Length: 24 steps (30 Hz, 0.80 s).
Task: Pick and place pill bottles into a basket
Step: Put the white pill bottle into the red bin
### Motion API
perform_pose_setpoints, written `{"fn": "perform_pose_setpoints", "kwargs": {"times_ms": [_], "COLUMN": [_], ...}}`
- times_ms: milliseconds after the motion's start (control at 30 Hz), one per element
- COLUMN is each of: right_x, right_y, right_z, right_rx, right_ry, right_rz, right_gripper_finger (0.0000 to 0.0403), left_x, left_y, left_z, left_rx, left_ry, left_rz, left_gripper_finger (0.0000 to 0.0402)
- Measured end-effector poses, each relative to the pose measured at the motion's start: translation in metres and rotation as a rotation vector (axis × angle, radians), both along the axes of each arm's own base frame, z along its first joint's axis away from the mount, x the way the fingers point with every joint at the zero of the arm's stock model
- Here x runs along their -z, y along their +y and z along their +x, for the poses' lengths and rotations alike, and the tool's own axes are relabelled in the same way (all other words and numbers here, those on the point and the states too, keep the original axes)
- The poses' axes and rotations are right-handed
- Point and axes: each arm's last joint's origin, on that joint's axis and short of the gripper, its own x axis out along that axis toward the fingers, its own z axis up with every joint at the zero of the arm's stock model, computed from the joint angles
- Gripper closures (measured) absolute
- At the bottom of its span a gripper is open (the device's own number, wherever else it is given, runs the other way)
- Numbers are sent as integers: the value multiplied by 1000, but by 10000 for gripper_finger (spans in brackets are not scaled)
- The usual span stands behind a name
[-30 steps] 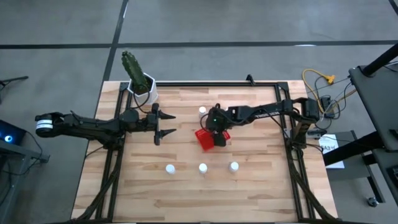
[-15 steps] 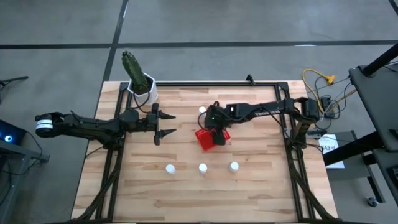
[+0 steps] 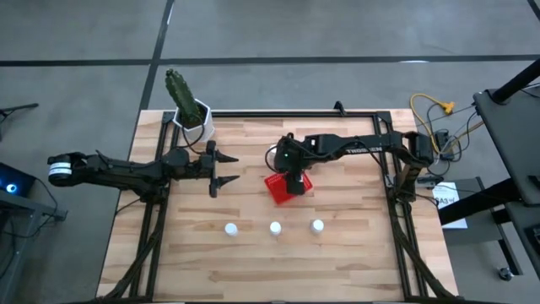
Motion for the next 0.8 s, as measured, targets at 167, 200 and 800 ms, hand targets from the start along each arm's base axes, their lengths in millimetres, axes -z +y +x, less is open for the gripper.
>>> {"fn": "perform_pose_setpoints", "kwargs": {"times_ms": [167, 200, 800], "right_x": [-1, 0, 2], "right_y": [3, 3, 21], "right_z": [0, -1, -5], "right_rx": [-53, -60, -160], "right_ry": [-7, -4, 49], "right_rz": [73, 79, 195], "right_gripper_finger": [373, 383, 394], "left_x": [0, 0, 4], "left_y": [0, 0, 0], "left_z": [0, 0, 2], "left_rx": [0, 0, 0], "left_ry": [1, 1, 25], "left_rz": [0, 0, -4], "left_gripper_finger": [143, 143, 143]}}
